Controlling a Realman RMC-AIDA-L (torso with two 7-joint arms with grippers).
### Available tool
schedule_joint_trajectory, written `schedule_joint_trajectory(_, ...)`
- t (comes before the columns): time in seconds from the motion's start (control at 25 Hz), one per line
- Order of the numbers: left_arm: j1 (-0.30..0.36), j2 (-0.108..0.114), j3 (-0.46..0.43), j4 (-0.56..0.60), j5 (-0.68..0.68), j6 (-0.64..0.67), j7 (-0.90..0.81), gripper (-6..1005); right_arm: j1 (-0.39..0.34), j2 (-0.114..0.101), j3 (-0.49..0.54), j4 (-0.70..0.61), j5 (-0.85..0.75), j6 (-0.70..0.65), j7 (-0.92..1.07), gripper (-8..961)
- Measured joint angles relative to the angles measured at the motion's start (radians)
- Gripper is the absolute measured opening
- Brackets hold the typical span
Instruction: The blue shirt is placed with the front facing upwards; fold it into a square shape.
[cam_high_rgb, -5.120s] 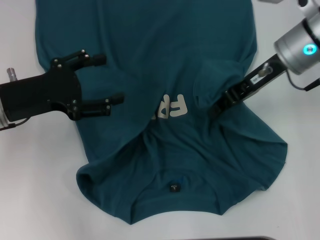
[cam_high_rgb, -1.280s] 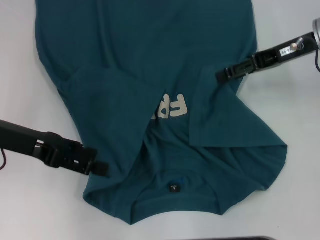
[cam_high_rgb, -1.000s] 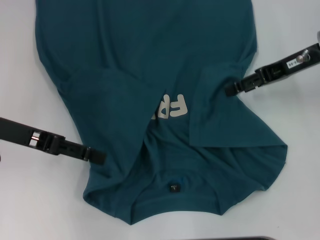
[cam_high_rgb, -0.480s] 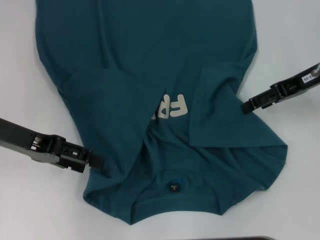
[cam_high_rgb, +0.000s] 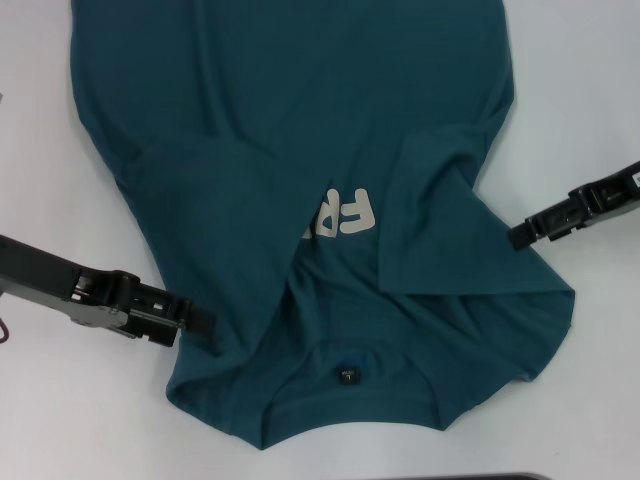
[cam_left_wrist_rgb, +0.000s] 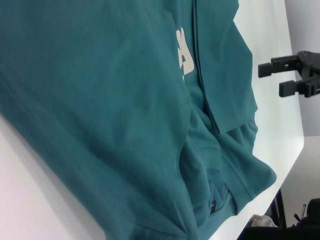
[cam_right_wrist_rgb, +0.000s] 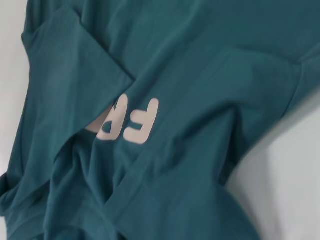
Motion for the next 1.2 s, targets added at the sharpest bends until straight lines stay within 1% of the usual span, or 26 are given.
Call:
schedule_joint_trajectory(0.6,-0.006,-0.001,0.013,0.001,0.001,-0.007,-0.003,905,-0.059,-0.006,-0.006,-0.002,-0.003,-0.058,-0.014,862)
schedule_joint_trajectory(0.8,-0.005,-0.001,0.051,0.003,0.026,-0.043,-0.003,905,-0.07,-0.008,0.001,-0.018,-0.003,-0.054,-0.026,862)
schedule_joint_trajectory(1.0,-0.013,0.0,0.052,0.026,0.031,-0.044,0.003,905,-0.071,-0.001,-0.007,-0.031,-0.003,-0.057,-0.026,862)
schedule_joint_trajectory(1.2,-0.013,-0.001,0.059,0.028,0.031,-0.041,0.004,904,-0.072,0.001,-0.009,-0.031,-0.003,-0.053,-0.036,862)
